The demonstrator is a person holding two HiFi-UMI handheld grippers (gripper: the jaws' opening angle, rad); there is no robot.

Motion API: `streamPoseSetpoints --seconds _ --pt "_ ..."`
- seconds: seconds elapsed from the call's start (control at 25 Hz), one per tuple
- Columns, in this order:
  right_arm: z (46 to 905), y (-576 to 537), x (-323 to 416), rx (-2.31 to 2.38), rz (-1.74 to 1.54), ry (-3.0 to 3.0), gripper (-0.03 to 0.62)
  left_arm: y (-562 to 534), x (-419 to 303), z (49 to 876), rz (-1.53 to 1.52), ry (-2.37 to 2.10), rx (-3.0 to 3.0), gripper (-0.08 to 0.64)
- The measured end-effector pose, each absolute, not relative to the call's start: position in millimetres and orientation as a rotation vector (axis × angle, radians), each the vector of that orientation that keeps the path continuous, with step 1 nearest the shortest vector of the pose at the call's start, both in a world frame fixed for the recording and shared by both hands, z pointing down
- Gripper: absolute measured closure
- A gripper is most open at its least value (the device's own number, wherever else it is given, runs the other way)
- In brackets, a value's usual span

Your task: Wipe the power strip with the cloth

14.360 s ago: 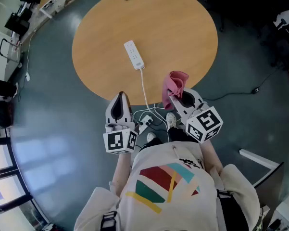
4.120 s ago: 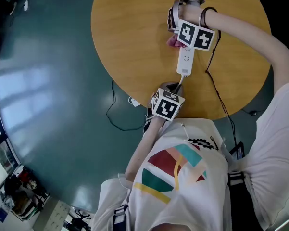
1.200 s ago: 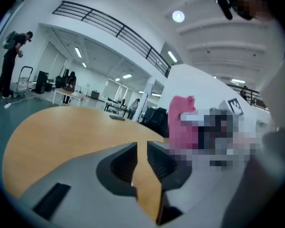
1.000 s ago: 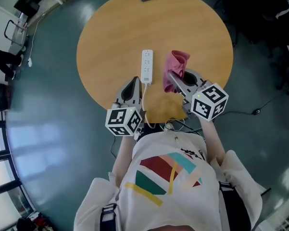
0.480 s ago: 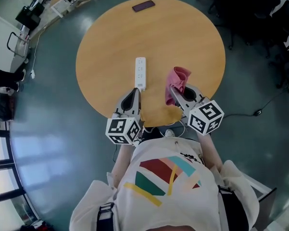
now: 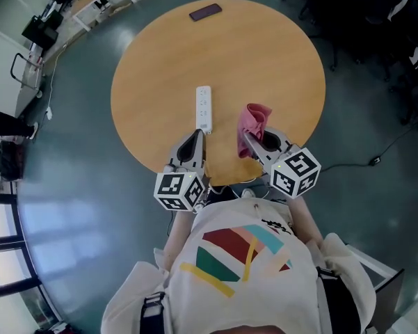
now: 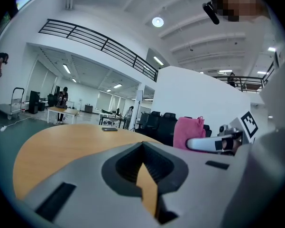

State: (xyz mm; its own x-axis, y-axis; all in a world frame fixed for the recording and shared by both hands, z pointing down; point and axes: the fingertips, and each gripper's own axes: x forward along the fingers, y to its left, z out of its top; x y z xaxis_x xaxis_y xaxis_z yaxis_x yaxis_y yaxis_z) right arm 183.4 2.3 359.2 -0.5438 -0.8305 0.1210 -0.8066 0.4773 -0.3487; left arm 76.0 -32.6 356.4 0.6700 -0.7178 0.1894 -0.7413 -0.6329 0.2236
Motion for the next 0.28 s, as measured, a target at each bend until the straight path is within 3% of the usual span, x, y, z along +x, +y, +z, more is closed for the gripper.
streamPoseSetpoints --seconds 0.28 --pt "358.5 -3.3 179.2 -1.450 -0.553 2.676 0.554 -39.8 73.9 345.7 0.077 -1.198 2.609 0.517"
